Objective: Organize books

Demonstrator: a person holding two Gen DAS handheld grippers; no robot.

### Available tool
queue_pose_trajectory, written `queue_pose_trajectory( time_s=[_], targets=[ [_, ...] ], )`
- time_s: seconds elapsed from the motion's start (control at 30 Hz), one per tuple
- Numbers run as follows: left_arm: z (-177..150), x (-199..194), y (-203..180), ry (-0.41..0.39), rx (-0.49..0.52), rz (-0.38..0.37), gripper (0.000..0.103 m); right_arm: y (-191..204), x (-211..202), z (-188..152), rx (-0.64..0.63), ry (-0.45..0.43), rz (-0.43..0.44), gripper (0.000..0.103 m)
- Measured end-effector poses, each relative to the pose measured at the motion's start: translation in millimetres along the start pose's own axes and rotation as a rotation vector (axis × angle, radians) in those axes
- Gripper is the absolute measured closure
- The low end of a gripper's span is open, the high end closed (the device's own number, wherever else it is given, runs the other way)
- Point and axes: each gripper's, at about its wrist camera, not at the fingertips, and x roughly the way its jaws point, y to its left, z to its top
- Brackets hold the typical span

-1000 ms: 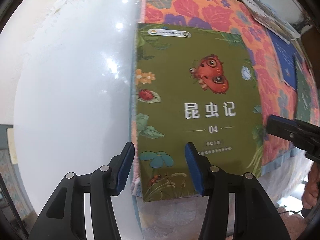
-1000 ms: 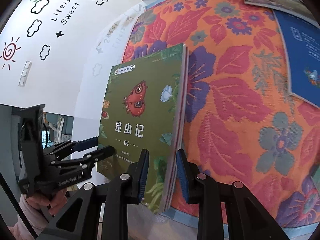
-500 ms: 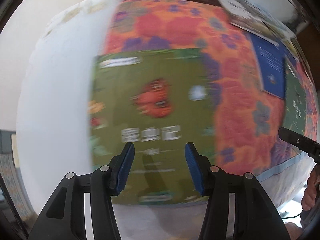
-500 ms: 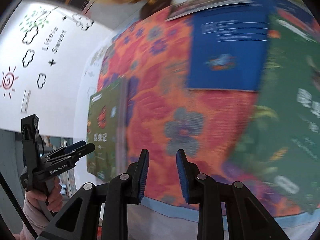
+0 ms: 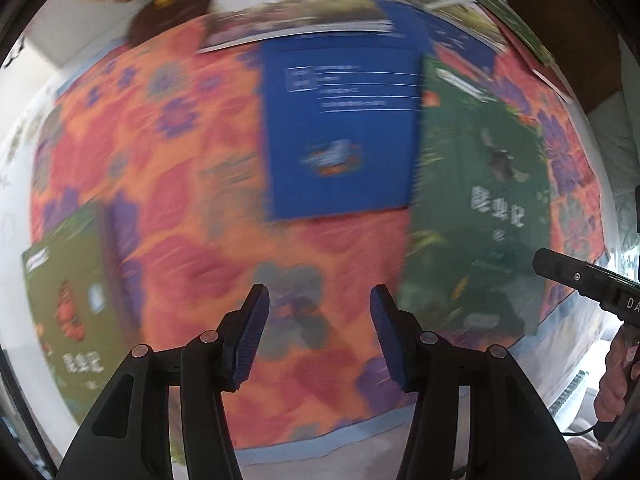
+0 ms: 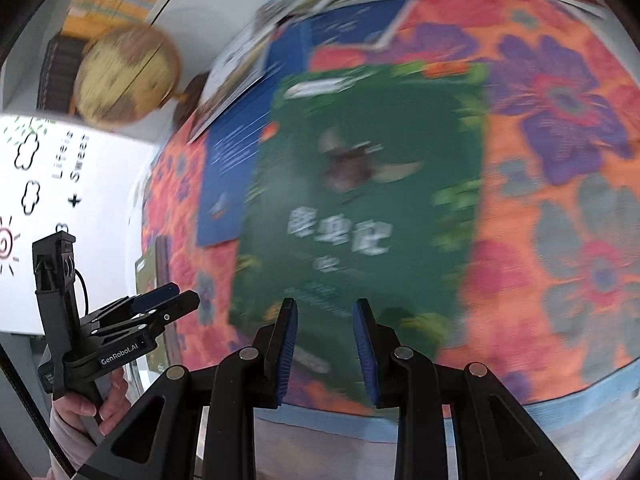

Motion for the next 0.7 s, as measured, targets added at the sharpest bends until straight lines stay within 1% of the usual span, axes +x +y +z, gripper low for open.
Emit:
queue_pose_trajectory(
  time_s=[0.13,0.2,0.27,0.4,0.5,0.6,0.63,0.67,0.7],
  targets=[
    [16,10,-33,0.025,0.032,-0.001,0.053,-30,-11,6,0.039,-0.002,0.008,0.075],
    [22,16,-44,0.041,0.035,-0.005,0.053,-42,-15,9,0.053,0.001,0.024,0.074],
    [28,21,-58,0.049,0.026,-0.016,0.052,-51,-16,11,0.053,0.008,0.011,0.072],
    [45,32,-64,0.054,0.004,-0.060,0.048,-74,-18,16,0.082,0.032,0.101,0.073],
    [63,44,-72,0.060,-0.007,-0.085,0.048,-76,-14,19,0.068,0.042,0.134,0.072],
    [68,50,-68,0.056,-0.018,-0.105,0.047,-72,-11,22,0.041,0.042,0.156,0.064],
    [67,52,-65,0.056,-0.027,-0.116,0.046,-69,-10,23,0.032,0.040,0.167,0.059],
    [59,49,-54,0.055,-0.035,-0.126,0.046,-67,-9,23,0.020,0.038,0.170,0.057],
    [59,48,-52,0.055,-0.038,-0.131,0.046,-64,-9,25,0.003,0.036,0.165,0.057]
  ],
)
